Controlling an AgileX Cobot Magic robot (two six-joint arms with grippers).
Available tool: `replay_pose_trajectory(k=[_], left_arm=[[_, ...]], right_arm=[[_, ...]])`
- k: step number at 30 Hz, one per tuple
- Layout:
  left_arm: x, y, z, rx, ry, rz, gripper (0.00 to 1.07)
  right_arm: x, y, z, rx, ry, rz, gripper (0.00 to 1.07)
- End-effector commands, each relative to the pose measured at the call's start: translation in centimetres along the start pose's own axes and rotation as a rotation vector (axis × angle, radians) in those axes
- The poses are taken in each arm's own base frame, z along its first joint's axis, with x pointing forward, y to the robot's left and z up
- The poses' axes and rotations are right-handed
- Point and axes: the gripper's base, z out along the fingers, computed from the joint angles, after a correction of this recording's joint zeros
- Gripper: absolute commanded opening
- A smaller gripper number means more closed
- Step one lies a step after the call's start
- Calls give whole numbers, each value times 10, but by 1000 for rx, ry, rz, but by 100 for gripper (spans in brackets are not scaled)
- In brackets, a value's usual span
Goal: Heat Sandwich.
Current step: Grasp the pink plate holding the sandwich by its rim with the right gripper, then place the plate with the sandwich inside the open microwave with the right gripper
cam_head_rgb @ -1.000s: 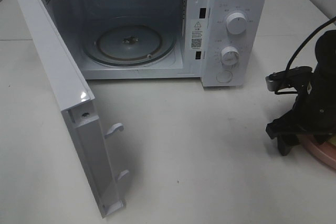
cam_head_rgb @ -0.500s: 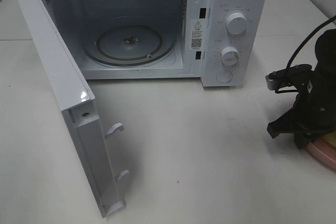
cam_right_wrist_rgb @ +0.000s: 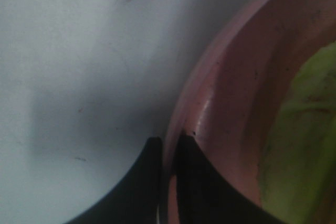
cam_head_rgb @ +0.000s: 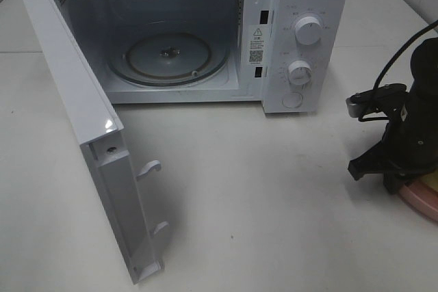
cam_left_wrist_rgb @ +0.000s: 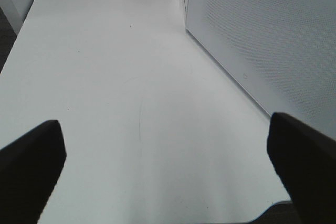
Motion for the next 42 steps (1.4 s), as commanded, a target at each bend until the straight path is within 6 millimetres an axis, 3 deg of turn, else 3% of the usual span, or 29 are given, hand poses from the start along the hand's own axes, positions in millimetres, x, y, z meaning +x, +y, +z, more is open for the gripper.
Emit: replay_pose_trajectory(k=[1, 24, 28, 42], left_arm=[[0, 0, -2, -3, -27, 1, 100], [0, 0, -2, -3, -27, 1, 100], [0, 0, -2, -3, -27, 1, 100], [0, 0, -2, -3, -27, 1, 100]], right_arm=[[2, -1, 1, -1, 25, 20, 0], [9, 3, -6, 104, 97, 9, 0], [12, 0, -21, 122, 79, 18, 0], [20, -5, -39, 146, 99, 42, 0]])
